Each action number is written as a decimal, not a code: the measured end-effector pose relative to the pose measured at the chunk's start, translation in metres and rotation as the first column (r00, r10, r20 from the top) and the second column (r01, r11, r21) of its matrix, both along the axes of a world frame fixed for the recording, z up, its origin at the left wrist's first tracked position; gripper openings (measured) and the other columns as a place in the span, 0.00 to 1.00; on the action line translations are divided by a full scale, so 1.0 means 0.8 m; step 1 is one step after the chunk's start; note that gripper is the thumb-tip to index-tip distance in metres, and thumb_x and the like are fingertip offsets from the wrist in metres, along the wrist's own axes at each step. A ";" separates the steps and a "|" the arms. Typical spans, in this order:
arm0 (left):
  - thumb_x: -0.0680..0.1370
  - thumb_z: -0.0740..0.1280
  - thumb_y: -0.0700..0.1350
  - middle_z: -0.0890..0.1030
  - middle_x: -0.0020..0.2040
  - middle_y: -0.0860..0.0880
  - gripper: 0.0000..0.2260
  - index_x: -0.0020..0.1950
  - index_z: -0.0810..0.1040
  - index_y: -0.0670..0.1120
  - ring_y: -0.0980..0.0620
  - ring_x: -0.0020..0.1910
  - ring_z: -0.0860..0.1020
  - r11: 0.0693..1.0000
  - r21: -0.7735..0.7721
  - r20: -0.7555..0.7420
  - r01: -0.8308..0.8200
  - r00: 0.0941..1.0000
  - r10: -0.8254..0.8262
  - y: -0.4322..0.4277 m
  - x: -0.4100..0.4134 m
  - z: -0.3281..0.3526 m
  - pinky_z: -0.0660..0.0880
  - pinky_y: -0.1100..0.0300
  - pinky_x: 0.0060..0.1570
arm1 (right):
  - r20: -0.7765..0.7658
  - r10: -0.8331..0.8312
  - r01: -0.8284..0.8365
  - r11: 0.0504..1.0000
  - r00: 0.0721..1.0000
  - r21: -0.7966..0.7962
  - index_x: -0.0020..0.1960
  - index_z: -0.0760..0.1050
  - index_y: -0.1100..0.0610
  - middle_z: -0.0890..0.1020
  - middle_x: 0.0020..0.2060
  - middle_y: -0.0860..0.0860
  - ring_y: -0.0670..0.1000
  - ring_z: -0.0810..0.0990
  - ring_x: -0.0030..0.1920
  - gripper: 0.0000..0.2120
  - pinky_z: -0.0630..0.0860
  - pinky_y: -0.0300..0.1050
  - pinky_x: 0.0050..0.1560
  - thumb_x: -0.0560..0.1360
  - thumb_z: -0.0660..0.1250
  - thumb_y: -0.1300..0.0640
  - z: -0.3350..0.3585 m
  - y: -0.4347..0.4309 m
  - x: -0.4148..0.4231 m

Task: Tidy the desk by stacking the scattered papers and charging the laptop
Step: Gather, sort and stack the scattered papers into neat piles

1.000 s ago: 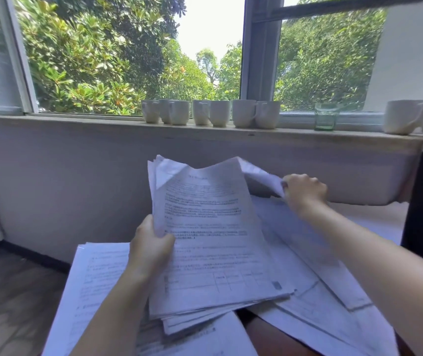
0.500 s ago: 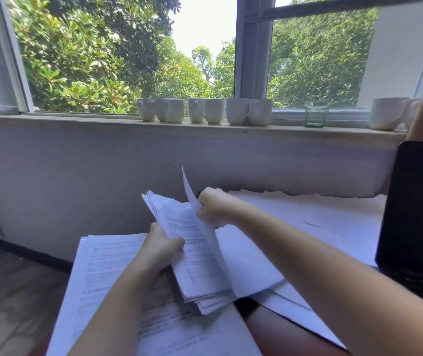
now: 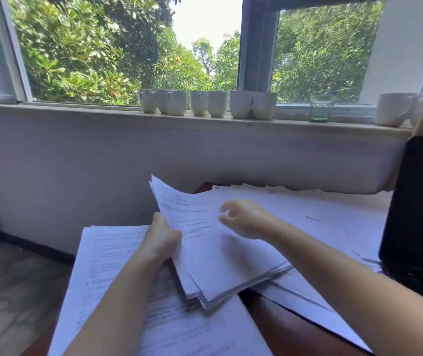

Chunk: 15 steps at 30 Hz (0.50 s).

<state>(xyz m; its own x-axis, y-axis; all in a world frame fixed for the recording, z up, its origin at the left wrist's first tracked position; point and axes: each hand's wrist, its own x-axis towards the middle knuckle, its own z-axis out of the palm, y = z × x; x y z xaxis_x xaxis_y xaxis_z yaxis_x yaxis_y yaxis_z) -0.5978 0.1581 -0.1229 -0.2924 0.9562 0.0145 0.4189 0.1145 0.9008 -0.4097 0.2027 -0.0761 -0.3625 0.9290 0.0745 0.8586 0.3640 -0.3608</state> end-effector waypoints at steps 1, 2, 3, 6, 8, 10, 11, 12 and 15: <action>0.60 0.56 0.43 0.80 0.55 0.46 0.29 0.61 0.72 0.42 0.46 0.53 0.79 1.000 0.017 -0.003 0.003 1.000 -0.003 -0.002 0.001 0.004 0.78 0.48 0.54 | 0.127 -0.074 0.067 0.996 0.989 0.059 0.61 0.73 0.52 0.76 0.60 0.53 0.57 0.73 0.61 0.15 0.71 0.47 0.56 0.77 0.58 0.50 0.000 0.002 0.020; 0.61 0.56 0.43 0.80 0.55 0.47 0.28 0.61 0.72 0.42 0.47 0.54 0.79 0.999 0.039 0.015 0.008 1.000 -0.009 -0.003 0.002 0.007 0.78 0.50 0.52 | 0.241 -0.140 0.124 0.989 0.960 0.081 0.64 0.70 0.54 0.74 0.62 0.53 0.57 0.72 0.62 0.17 0.70 0.47 0.54 0.77 0.58 0.50 -0.001 0.003 0.041; 0.62 0.56 0.42 0.80 0.54 0.47 0.27 0.62 0.72 0.42 0.47 0.54 0.79 0.998 0.056 0.026 0.010 1.000 -0.011 -0.008 0.007 0.012 0.78 0.53 0.48 | 0.331 -0.200 0.183 0.980 0.922 0.081 0.64 0.69 0.55 0.74 0.62 0.54 0.57 0.72 0.62 0.18 0.69 0.47 0.50 0.77 0.58 0.50 -0.003 0.004 0.059; 0.73 0.57 0.33 0.78 0.50 0.48 0.16 0.59 0.72 0.41 0.48 0.52 0.77 0.992 0.121 0.070 -0.028 0.997 0.020 -0.025 0.022 0.027 0.71 0.64 0.37 | 0.435 -0.329 0.340 0.939 0.838 0.055 0.59 0.70 0.55 0.75 0.60 0.53 0.57 0.73 0.59 0.16 0.67 0.44 0.46 0.75 0.60 0.49 -0.012 -0.003 0.096; 0.75 0.55 0.29 0.75 0.43 0.53 0.13 0.48 0.73 0.45 0.51 0.43 0.76 0.981 0.183 0.075 -0.059 0.996 0.046 -0.032 0.029 0.033 0.68 0.67 0.33 | 0.434 -0.367 0.381 0.923 0.823 0.058 0.60 0.71 0.55 0.76 0.59 0.54 0.56 0.74 0.59 0.16 0.68 0.44 0.47 0.75 0.61 0.49 -0.018 -0.009 0.111; 0.76 0.55 0.29 0.73 0.39 0.54 0.16 0.39 0.69 0.49 0.57 0.37 0.73 0.973 0.221 0.091 -0.059 0.995 0.040 -0.038 0.035 0.038 0.67 0.67 0.32 | 0.449 -0.398 0.382 0.915 0.800 0.129 0.60 0.72 0.57 0.76 0.60 0.54 0.57 0.74 0.60 0.14 0.71 0.45 0.50 0.76 0.61 0.55 -0.020 -0.010 0.122; 0.77 0.55 0.29 0.73 0.39 0.54 0.16 0.39 0.69 0.50 0.58 0.37 0.72 0.970 0.236 0.097 -0.063 0.994 0.041 -0.038 0.035 0.039 0.68 0.65 0.32 | 0.468 -0.408 0.376 0.912 0.784 0.165 0.60 0.72 0.57 0.76 0.60 0.54 0.57 0.74 0.61 0.13 0.72 0.45 0.51 0.76 0.61 0.59 -0.020 -0.009 0.124; 0.76 0.56 0.29 0.73 0.40 0.53 0.15 0.39 0.69 0.49 0.56 0.38 0.73 0.967 0.248 0.106 -0.067 0.993 0.042 -0.037 0.034 0.037 0.68 0.64 0.33 | 0.475 -0.420 0.378 0.907 0.773 0.185 0.60 0.72 0.58 0.76 0.60 0.55 0.57 0.74 0.61 0.13 0.72 0.45 0.50 0.76 0.60 0.62 -0.019 -0.008 0.127; 0.76 0.57 0.30 0.75 0.44 0.49 0.11 0.46 0.72 0.45 0.51 0.41 0.75 0.967 0.241 0.141 -0.087 0.989 0.054 -0.031 0.028 0.032 0.69 0.61 0.34 | 0.381 -0.486 0.447 0.874 0.787 0.193 0.57 0.73 0.59 0.77 0.58 0.55 0.58 0.75 0.59 0.12 0.69 0.44 0.45 0.76 0.57 0.66 -0.010 -0.001 0.137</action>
